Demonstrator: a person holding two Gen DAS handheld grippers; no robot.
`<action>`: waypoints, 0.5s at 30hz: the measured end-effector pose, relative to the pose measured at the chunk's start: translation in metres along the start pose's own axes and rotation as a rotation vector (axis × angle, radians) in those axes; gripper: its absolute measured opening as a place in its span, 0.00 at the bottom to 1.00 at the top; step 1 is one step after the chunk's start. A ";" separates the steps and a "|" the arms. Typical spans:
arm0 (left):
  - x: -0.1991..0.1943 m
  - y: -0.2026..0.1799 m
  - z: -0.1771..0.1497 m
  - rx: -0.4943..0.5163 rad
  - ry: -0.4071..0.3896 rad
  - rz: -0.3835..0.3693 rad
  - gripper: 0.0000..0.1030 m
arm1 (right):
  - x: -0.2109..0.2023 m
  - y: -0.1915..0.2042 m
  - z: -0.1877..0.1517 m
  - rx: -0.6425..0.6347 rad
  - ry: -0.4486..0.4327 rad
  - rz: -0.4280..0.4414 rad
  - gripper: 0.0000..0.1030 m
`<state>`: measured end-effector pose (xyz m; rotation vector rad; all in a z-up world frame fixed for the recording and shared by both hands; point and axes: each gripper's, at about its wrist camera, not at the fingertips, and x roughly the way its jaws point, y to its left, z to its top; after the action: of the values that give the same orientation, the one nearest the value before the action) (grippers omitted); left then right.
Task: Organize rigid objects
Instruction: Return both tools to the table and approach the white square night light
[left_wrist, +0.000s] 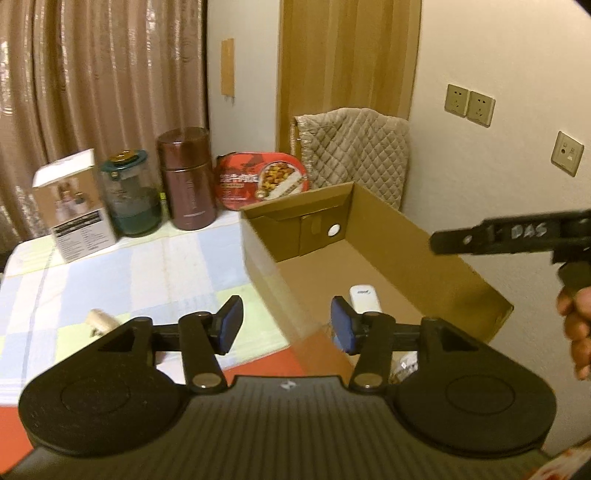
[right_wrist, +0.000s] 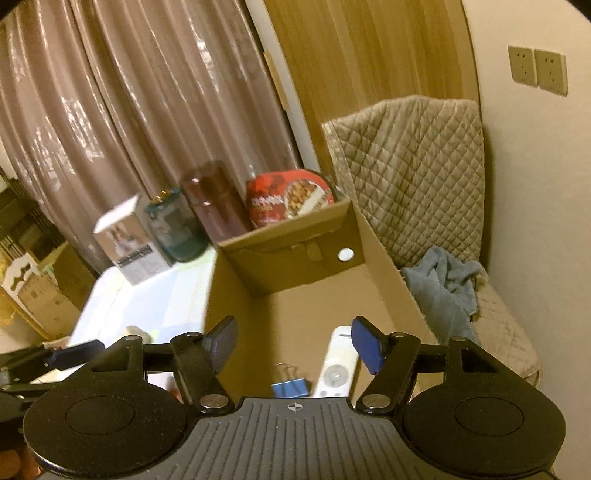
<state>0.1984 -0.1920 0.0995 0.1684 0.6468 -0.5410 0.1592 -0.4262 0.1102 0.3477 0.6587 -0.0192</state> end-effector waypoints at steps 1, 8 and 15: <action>-0.007 0.001 -0.002 0.003 0.002 0.011 0.49 | -0.008 0.006 -0.002 -0.004 -0.008 0.006 0.64; -0.062 0.016 -0.020 0.026 -0.014 0.115 0.57 | -0.059 0.058 -0.018 -0.108 -0.065 0.033 0.66; -0.107 0.037 -0.043 -0.016 -0.024 0.149 0.60 | -0.092 0.102 -0.037 -0.178 -0.110 0.069 0.68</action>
<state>0.1241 -0.1015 0.1299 0.1935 0.6101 -0.3941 0.0775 -0.3263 0.1703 0.1956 0.5352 0.0850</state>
